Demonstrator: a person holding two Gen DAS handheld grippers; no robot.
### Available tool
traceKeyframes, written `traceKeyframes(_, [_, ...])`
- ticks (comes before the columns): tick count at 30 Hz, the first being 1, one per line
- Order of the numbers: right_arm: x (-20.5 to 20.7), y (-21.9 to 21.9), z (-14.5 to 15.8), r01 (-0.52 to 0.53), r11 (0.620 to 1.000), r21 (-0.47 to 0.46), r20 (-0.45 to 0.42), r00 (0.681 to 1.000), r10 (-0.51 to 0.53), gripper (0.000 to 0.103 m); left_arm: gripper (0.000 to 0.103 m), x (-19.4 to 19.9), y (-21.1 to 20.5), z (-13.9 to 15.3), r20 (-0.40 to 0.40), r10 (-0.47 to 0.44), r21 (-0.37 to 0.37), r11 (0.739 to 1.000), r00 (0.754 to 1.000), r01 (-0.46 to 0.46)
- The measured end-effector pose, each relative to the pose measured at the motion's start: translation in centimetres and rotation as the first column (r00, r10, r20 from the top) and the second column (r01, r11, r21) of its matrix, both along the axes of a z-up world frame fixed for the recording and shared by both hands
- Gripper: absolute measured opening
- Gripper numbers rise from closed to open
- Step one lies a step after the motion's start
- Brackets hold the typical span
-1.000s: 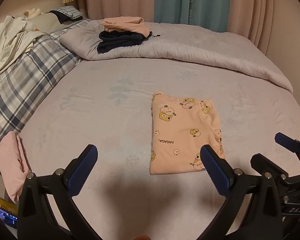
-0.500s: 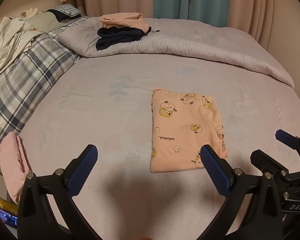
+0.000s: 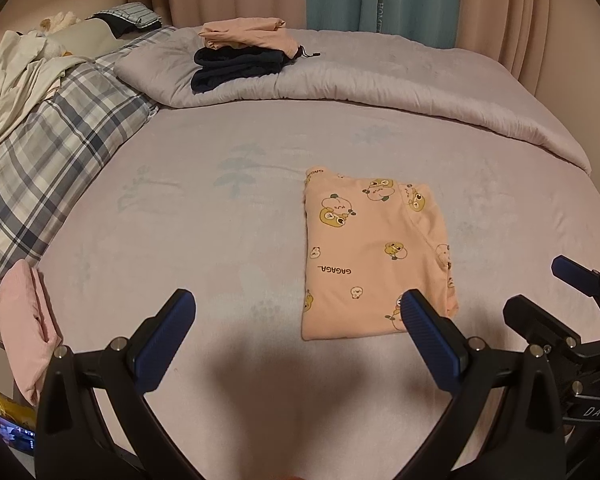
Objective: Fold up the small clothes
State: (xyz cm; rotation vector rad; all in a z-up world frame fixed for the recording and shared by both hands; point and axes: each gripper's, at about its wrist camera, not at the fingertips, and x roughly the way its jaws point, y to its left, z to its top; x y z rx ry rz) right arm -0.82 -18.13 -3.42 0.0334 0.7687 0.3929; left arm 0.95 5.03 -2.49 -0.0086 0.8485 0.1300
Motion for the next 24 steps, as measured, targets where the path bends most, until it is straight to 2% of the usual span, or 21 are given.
traceKeyframes(24, [0.07, -0.03, -0.04, -0.003, 1.0, -0.001, 0.0, 1.0, 0.003, 0.102, 0.102, -0.21, -0.05, 0.02, 0.001, 0.002, 0.004, 1.0, 1.0, -0.002])
